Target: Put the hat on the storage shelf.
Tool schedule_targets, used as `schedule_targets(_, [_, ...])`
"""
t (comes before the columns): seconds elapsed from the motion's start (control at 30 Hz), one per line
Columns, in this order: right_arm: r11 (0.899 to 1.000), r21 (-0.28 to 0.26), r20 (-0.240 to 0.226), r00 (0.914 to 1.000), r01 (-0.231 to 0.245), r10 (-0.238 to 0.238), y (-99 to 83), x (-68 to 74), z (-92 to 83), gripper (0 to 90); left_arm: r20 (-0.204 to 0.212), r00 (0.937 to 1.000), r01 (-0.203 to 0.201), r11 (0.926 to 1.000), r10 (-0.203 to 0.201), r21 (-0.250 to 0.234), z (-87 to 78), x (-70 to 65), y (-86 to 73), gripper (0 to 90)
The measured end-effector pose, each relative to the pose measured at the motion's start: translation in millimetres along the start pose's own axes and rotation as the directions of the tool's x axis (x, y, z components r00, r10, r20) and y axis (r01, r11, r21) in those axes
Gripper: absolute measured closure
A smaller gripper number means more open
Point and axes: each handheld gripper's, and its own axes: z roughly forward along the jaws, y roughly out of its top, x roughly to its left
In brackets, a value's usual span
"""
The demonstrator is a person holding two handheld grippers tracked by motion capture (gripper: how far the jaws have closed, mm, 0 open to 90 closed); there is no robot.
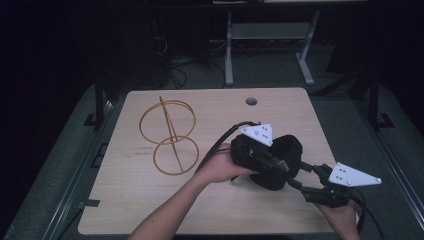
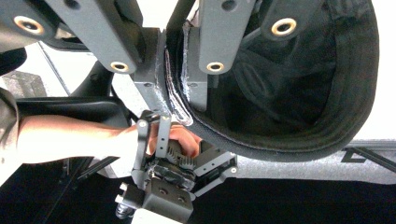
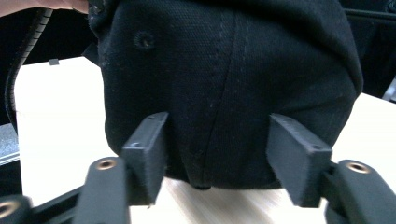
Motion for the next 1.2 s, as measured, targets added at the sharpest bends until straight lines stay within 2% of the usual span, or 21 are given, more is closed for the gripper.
schedule_targets(0.43, [0.999,-0.042,-0.034,0.9994,0.01,-0.011,5.0,1.7,9.8,74.1,-0.014,0.9999,-0.006,0.9999,0.005,-0.011,-6.3,-1.6,1.5,82.0])
schedule_targets(0.6, [0.998,-0.056,-0.048,0.9988,-0.015,0.012,6.7,0.8,11.8,83.5,-0.026,0.9996,0.005,0.9999,-0.005,-0.015,-13.0,0.0,-3.3,81.9])
schedule_targets(0.8, [0.998,-0.053,-0.064,0.9975,-0.034,0.03,6.7,-2.4,11.2,86.2,-0.054,0.9984,0.019,0.9998,-0.019,-0.006,-17.9,-0.5,-12.7,80.1])
schedule_targets(0.93, [0.999,-0.033,-0.066,0.9972,-0.038,0.035,7.9,-3.3,10.1,86.5,-0.098,0.995,0.017,0.9997,-0.015,0.017,-20.6,-3.4,-17.3,72.5])
schedule_targets(1.2, [0.999,-0.01,-0.056,0.9979,-0.034,0.033,12.2,-5.0,5.4,86.8,-0.171,0.9851,0.02,0.9995,-0.016,0.024,-33.5,-9.6,-26.0,62.3])
